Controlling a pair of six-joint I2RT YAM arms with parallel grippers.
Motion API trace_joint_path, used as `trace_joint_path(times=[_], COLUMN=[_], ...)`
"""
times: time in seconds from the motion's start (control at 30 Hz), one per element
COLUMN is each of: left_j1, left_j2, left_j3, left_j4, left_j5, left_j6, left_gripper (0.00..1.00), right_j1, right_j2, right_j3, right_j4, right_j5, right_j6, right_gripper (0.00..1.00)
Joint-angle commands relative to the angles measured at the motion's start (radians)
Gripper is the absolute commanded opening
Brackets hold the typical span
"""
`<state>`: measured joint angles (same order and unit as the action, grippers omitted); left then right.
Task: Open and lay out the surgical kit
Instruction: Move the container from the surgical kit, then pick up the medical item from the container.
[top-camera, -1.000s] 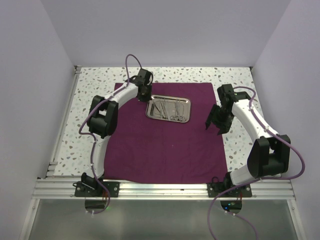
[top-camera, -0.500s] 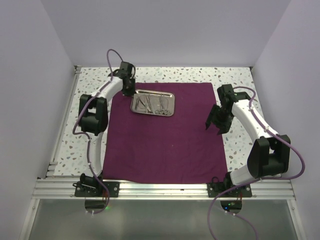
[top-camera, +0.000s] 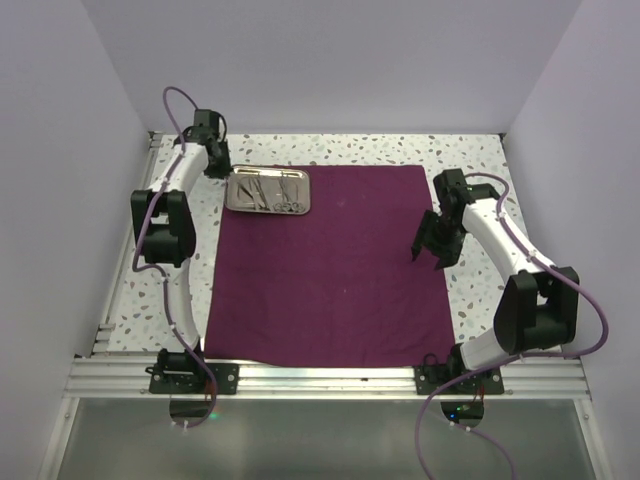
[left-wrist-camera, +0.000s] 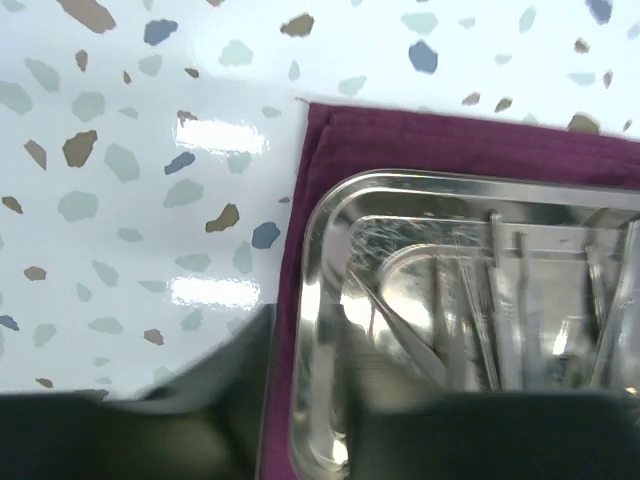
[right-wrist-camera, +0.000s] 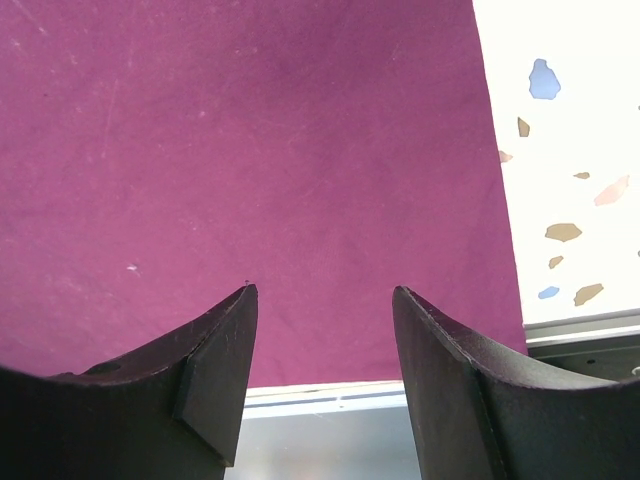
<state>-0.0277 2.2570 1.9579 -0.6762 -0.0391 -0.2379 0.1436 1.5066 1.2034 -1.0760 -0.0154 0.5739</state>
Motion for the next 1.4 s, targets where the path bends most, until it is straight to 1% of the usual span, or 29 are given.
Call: trace_joint_path(times=[0.0,0.03,0.07,0.1,0.17,0.2,0.27,0.37,0.43,0.47,0.57,0.6,0.67,0.7,0.77,0.8,0.87,0.97,1.2,1.37], left_j1=[0.015,0.017,0.017,0.017,0.017,0.017,0.017,-0.003,-0.03,-0.073,-0.156,-0.17,-0.195,-0.199,-0.207,-0.209,-0.209,-0.209,-0.21,-0.21], left_j2=[-0.002,-0.001,-0.001,-0.007,-0.019,-0.03,-0.042,-0.086,-0.122,-0.14,-0.169,-0.186,-0.197,-0.197,-0.197,-0.203,-0.208,-0.202,-0.175,-0.145], left_j3=[0.067,0.071,0.078,0.082,0.087,0.09,0.102,0.088,0.049,0.012,-0.069,-0.133,-0.209,-0.224,-0.261,-0.275,-0.313,-0.33,-0.359,-0.35], left_j4=[0.012,0.007,0.004,0.003,0.004,-0.002,-0.016,-0.019,-0.017,-0.016,0.004,0.029,0.062,0.066,0.07,0.078,0.104,0.116,0.144,0.155], left_j5=[-0.015,-0.028,-0.034,-0.035,-0.045,-0.062,-0.074,-0.039,-0.022,-0.027,-0.062,-0.067,-0.042,-0.038,-0.03,-0.031,-0.028,-0.025,-0.031,-0.045], left_j6=[0.025,0.022,0.019,0.014,0.006,0.005,-0.004,-0.023,-0.034,-0.035,-0.044,-0.061,-0.077,-0.093,-0.104,-0.104,-0.101,-0.08,-0.061,-0.061], left_gripper=[0.41,0.57,0.69,0.85,0.93,0.95,0.96,0.94,0.9,0.86,0.8,0.73,0.66,0.54,0.47,0.45,0.45,0.45,0.45,0.45], right_j1=[-0.002,-0.002,-0.001,-0.002,-0.002,-0.001,-0.002,-0.004,-0.001,-0.001,-0.001,-0.002,-0.001,-0.002,-0.002,-0.002,-0.002,-0.002,-0.002,-0.002], right_j2=[0.023,0.029,0.03,0.036,0.04,0.043,0.044,0.05,0.056,0.058,0.066,0.066,0.061,0.06,0.055,0.052,0.049,0.044,0.058,0.075], right_j3=[0.027,0.028,0.027,0.027,0.021,0.019,0.013,0.009,0.005,0.002,0.002,0.002,0.001,0.001,0.001,0.001,-0.005,-0.015,-0.011,0.012], right_j4=[0.016,0.021,0.021,0.022,0.03,0.036,0.044,0.053,0.063,0.065,0.071,0.071,0.071,0.068,0.062,0.057,0.056,0.054,0.054,0.047], right_j5=[0.014,0.012,0.011,0.011,0.008,0.005,-0.001,-0.004,-0.006,-0.008,-0.009,-0.009,-0.008,-0.006,0.003,0.009,0.012,0.009,0.003,0.005], right_j6=[-0.034,-0.039,-0.039,-0.04,-0.04,-0.039,-0.036,-0.031,-0.029,-0.029,-0.028,-0.028,-0.028,-0.032,-0.039,-0.043,-0.048,-0.051,-0.052,-0.054], right_gripper=[0.6,0.6,0.6,0.6,0.6,0.6,0.59,0.59,0.59,0.59,0.58,0.59,0.58,0.58,0.58,0.58,0.58,0.58,0.58,0.58])
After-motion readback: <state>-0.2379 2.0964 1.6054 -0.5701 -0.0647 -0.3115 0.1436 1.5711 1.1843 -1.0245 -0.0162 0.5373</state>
